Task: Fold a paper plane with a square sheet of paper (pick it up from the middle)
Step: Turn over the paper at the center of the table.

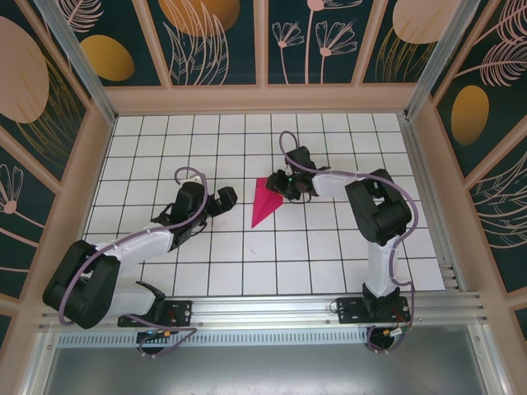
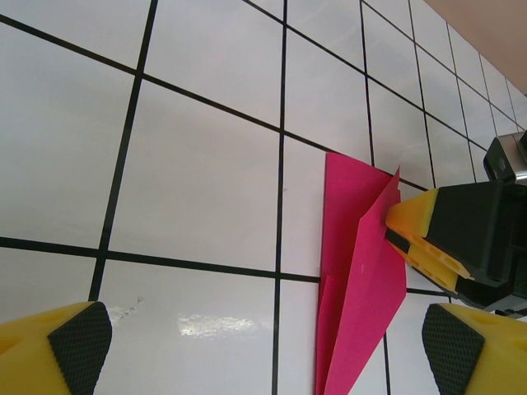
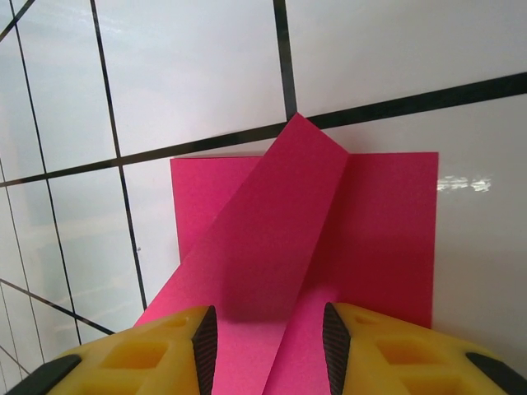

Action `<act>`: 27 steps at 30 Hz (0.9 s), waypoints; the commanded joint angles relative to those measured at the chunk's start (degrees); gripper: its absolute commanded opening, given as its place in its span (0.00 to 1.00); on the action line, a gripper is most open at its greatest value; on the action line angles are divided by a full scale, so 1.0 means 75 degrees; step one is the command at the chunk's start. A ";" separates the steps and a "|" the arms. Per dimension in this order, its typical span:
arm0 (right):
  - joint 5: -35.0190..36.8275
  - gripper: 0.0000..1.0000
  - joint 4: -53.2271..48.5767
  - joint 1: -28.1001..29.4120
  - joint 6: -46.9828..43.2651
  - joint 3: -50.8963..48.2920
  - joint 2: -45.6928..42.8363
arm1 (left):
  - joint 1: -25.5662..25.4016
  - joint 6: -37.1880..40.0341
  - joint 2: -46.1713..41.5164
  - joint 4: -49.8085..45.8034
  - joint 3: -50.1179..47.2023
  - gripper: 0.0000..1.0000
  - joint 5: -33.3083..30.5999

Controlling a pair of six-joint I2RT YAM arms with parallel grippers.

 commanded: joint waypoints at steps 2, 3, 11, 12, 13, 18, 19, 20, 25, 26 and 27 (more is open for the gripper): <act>-0.0399 0.39 0.0257 0.0087 0.0121 0.0160 0.0146 | 0.0069 -0.0116 0.0045 0.0015 -0.0013 0.99 0.0162; -0.0476 0.39 0.0324 0.0105 0.0109 0.0158 0.0149 | 0.0071 -0.0121 0.0044 0.0017 -0.0017 0.98 0.0186; -0.1051 0.30 0.0977 0.0099 0.0143 0.0058 0.0290 | 0.0261 -0.0364 0.0126 0.0880 -0.0247 0.99 0.1369; -0.1093 0.29 0.1046 0.0099 0.0141 0.0029 0.0290 | 0.0285 -0.0388 0.0158 0.0934 -0.0258 0.98 0.1494; -0.1128 0.27 0.1135 0.0102 0.0149 0.0004 0.0284 | 0.0314 -0.0408 0.0205 0.0980 -0.0255 0.98 0.1624; -0.1279 0.11 0.1476 0.0105 0.0129 -0.0117 0.0265 | 0.0453 -0.0679 0.0433 0.1512 -0.0380 0.99 0.2287; -0.1309 0.08 0.1583 0.0099 0.0133 -0.0174 0.0196 | 0.0493 -0.0773 0.0466 0.1693 -0.0430 0.99 0.2448; -0.1335 0.05 0.1691 0.0090 0.0110 -0.0250 0.0097 | 0.0540 -0.0873 0.0488 0.1902 -0.0499 0.99 0.2609; -0.2025 0.02 0.2470 -0.0081 0.0059 -0.0686 -0.0715 | 0.0737 -0.1316 0.0522 0.2980 -0.0782 0.98 0.3496; -0.2236 0.02 0.2638 -0.0121 0.0064 -0.0761 -0.0898 | 0.0749 -0.1377 0.0494 0.3165 -0.0809 0.98 0.3624; -0.2451 0.02 0.2755 -0.0153 0.0062 -0.0810 -0.1036 | 0.0749 -0.1407 0.0491 0.3295 -0.0812 0.99 0.3728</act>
